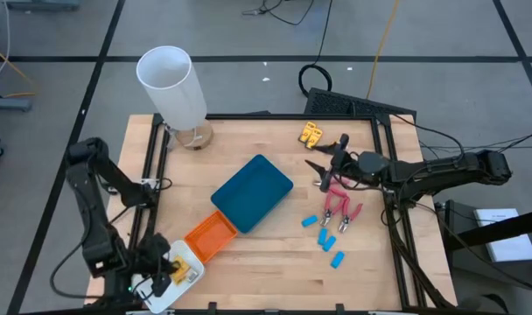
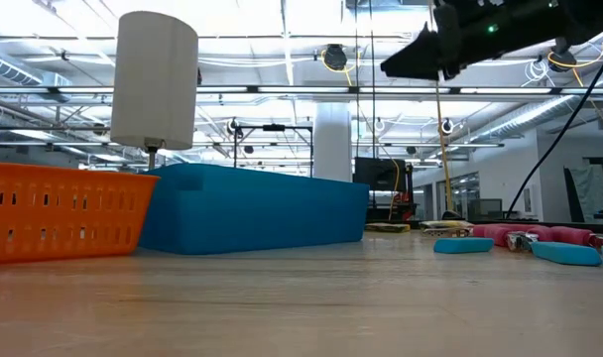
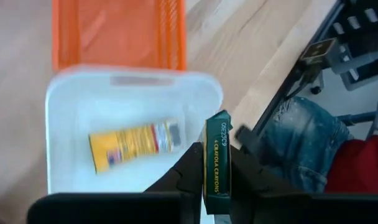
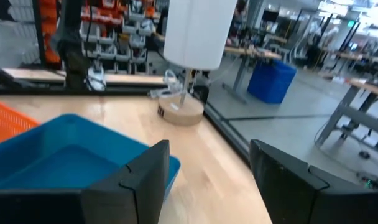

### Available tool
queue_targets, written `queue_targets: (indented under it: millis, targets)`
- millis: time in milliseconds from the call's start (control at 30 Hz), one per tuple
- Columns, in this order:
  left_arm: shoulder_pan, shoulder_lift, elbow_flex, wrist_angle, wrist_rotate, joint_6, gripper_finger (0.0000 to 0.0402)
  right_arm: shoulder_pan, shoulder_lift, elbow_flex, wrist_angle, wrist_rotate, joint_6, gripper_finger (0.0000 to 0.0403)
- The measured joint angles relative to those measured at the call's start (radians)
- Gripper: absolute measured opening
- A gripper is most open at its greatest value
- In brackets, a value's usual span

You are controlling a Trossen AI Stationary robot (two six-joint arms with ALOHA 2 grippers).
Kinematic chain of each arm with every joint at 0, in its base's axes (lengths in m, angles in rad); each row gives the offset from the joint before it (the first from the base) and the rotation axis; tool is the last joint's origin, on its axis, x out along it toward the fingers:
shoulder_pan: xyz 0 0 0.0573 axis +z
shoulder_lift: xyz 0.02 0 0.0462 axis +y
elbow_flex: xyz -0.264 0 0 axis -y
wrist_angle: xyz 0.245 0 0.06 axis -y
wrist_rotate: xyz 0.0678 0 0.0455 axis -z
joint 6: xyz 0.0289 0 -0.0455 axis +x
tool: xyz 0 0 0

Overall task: Pick & Place School Supplies
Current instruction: Put the yellow crayon box into the white bin

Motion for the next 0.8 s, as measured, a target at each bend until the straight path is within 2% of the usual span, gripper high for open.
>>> queue_targets:
  millis: [133,333,567,800]
  targets:
    - [-0.036,0.031,0.000,0.000,0.033,-0.143,0.0088,0.000,0.000,0.000,0.048,0.000,-0.023,0.0213]
    - [-0.065,0.046,0.000,0.000,0.035,-0.228,0.0124,0.000,0.000,0.000,0.095,0.000,-0.045,0.0216]
    - [-0.066,0.044,0.000,-0.002,0.034,-0.244,0.0132,-0.001,0.000,0.000,0.099,0.000,-0.062,0.0214]
    - [-0.057,0.044,0.000,-0.011,0.006,-0.243,0.0120,-0.002,0.000,0.000,0.095,0.000,-0.079,0.0216]
